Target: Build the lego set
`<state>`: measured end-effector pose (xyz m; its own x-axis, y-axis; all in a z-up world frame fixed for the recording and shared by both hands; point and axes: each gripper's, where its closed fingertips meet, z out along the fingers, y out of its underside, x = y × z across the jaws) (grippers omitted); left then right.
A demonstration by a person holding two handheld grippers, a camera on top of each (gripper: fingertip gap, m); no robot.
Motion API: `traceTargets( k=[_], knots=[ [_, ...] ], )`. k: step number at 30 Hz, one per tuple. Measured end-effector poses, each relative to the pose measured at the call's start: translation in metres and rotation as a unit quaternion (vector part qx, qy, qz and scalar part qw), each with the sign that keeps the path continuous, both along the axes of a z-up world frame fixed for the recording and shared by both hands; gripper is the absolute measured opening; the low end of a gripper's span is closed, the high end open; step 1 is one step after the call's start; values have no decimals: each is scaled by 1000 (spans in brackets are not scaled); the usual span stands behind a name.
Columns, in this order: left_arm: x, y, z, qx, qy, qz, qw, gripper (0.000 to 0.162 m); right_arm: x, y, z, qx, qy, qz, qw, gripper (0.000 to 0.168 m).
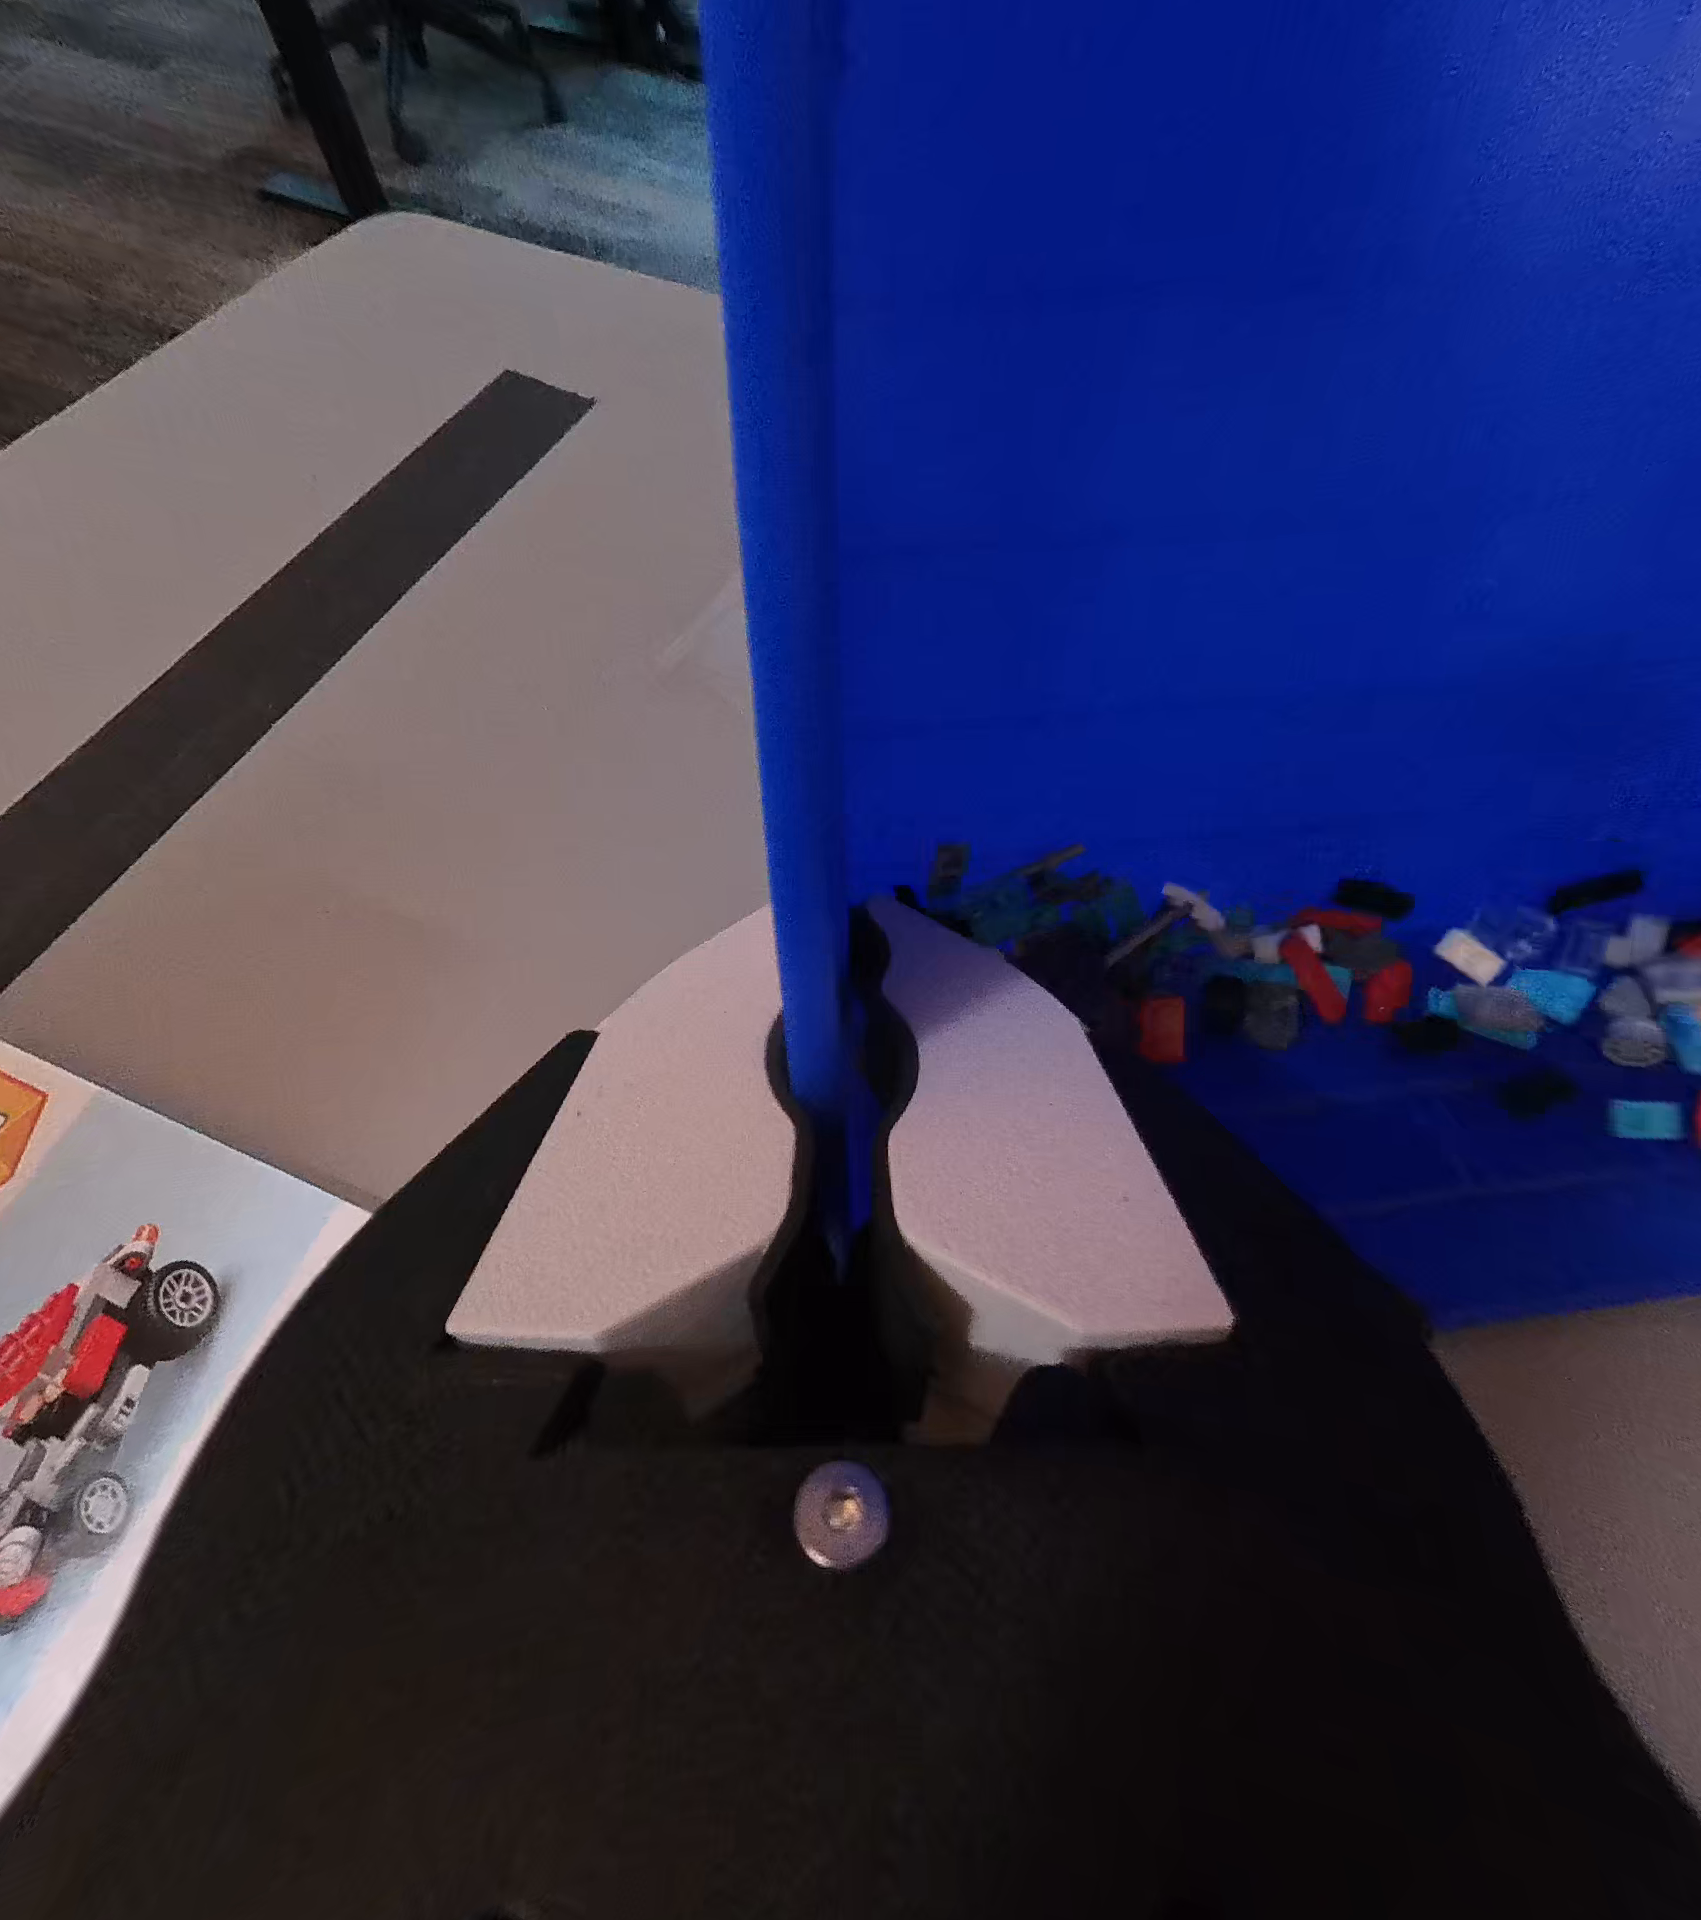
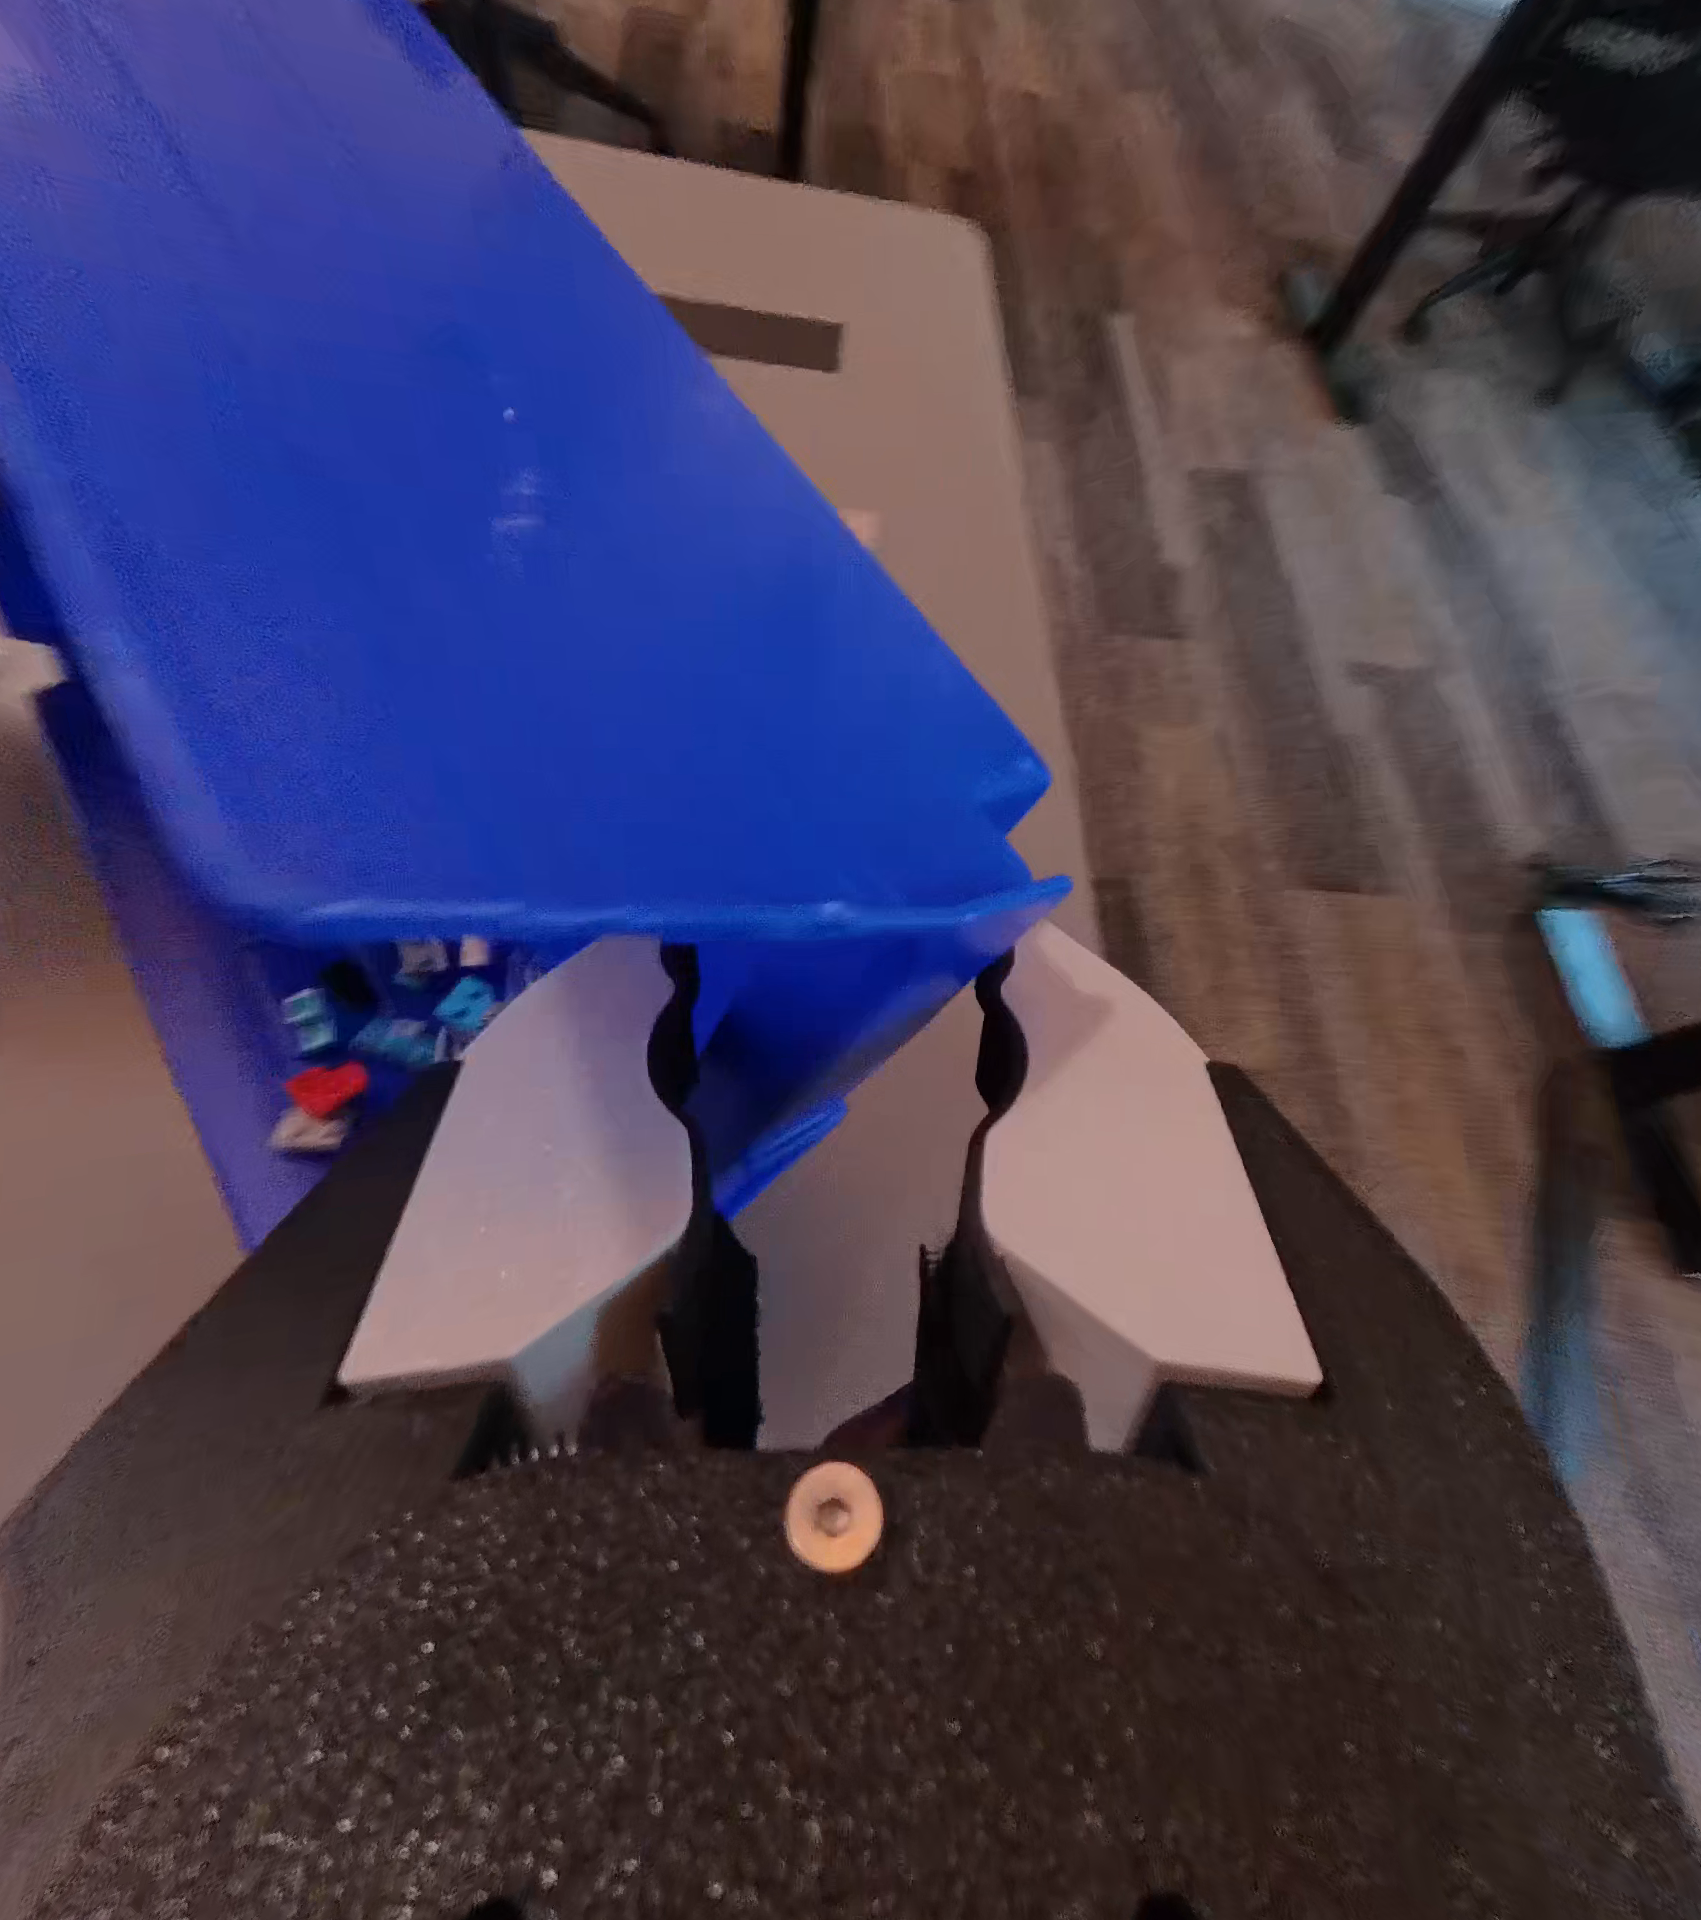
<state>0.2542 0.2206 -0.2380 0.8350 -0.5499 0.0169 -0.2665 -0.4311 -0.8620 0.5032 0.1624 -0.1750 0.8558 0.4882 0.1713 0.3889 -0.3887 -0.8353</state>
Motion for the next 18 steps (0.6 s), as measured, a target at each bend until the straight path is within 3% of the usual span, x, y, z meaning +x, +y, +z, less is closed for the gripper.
traceTargets(
  k=[5, 8, 13, 18],
  knots=[
    [2, 3, 0, -26, -3, -12, 1000, 3, 3, -22, 54, 171, -127, -46, 976, 49],
    [4, 6, 0, -48, 22, -23, 998, 2, 17, -4, 24, 90, -126, -67, 986, 53],
    [8, 16, 1, -87, 85, -54, 991, 3, 28, 25, 9, 43, -70, -58, 995, 54],
    [10, 26, -2, -135, 113, -66, 982, 4, 28, 38, -9, -21, -18, 46, 999, 59]
  ],
)
